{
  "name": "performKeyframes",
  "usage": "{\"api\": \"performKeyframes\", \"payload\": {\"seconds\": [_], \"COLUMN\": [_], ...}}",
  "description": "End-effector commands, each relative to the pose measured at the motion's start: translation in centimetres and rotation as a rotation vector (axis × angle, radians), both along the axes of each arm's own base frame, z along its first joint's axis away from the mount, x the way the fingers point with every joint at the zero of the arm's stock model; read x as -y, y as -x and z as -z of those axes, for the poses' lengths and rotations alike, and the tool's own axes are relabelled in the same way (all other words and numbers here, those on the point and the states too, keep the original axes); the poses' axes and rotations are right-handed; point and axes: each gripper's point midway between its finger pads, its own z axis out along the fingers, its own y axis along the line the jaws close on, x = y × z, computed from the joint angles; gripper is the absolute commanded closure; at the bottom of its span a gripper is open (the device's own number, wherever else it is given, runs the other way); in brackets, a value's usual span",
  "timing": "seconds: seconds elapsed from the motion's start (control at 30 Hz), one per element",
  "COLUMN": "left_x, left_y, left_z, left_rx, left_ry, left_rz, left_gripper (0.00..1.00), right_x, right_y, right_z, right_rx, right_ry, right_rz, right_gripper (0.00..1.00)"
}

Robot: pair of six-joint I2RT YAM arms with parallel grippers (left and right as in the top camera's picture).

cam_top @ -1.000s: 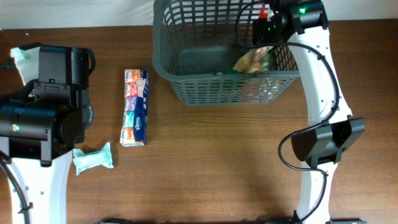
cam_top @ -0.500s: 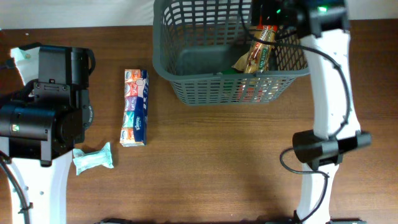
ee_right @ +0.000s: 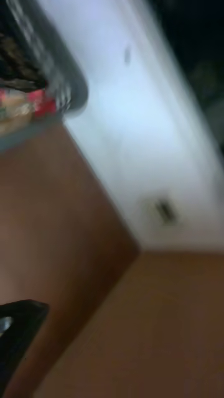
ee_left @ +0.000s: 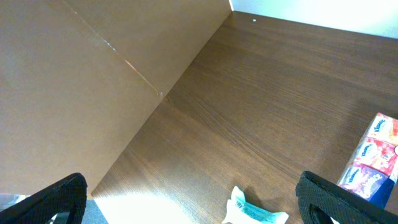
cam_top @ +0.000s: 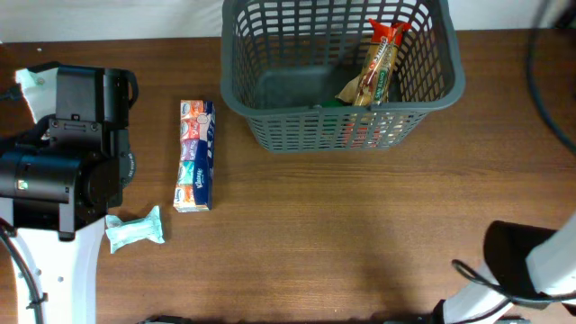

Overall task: Pack container
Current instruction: 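Move the left gripper toward the top of the tissue pack stack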

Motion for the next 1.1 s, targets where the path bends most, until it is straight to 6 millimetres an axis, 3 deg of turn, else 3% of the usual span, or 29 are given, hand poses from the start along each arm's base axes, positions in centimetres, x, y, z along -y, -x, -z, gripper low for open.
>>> {"api": "performKeyframes", "payload": {"seconds": [0.0,0.17,0.33,0.57,0.7,0.9,1.07], "left_x": [-0.2,-0.1,1.7,5.2,6.5,9.3,9.3], "left_y": [0.0,-0.2,-0.8,-1.9,-2.1,-2.3,-2.4], "left_z": [0.0,0.0,1.4,3.0,3.5,4.2,4.1], "left_rx": [-0.006,0.001,-0.020,-0.027,-0.034,-0.050,-0.046], "left_ry": [-0.010,-0.001,0.111,0.298,0.366,0.498,0.499], "left_rz": [-0.004,0.002,0.081,0.217,0.266,0.361,0.365], "left_gripper": [0.00,0.00,0.00,0.00,0.01,0.00,0.00], "right_x": [4.7,7.6,9.8,10.2,10.1,9.9,9.9], "right_y": [0.6,0.9,0.2,-0.4,-0.1,0.4,0.4], "right_z": [3.3,6.3,10.9,18.4,21.1,23.4,23.6], "right_rx": [-0.100,-0.193,-0.331,-0.559,-0.642,-0.714,-0.720], "right_ry": [-0.060,-0.126,-0.185,-0.275,-0.307,-0.336,-0.338], "right_rz": [0.146,0.198,0.242,0.245,0.245,0.246,0.246], "right_gripper": [0.01,0.01,0.01,0.01,0.01,0.01,0.01]}}
